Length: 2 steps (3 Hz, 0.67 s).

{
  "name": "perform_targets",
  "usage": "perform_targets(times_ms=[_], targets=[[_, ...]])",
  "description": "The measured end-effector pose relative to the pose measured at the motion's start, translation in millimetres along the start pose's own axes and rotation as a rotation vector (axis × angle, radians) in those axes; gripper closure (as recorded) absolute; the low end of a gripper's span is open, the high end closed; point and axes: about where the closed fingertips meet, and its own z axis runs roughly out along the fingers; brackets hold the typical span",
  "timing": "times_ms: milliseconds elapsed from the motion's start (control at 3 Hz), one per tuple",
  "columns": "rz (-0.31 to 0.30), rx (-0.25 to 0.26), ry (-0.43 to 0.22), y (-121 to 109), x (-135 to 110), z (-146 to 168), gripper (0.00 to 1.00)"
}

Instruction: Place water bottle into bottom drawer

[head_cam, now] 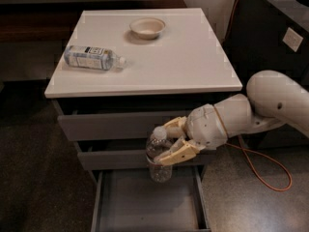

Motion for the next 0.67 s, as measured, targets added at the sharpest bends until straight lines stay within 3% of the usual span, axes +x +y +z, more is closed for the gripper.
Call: perform_targets(times_ms=[333,667], targets=[[-0.022,0.008,-0.023,-5.9,39.5,18.7,1.00],[-0.004,0.017,-0.041,-9.1,107.9,52.0,1.00]])
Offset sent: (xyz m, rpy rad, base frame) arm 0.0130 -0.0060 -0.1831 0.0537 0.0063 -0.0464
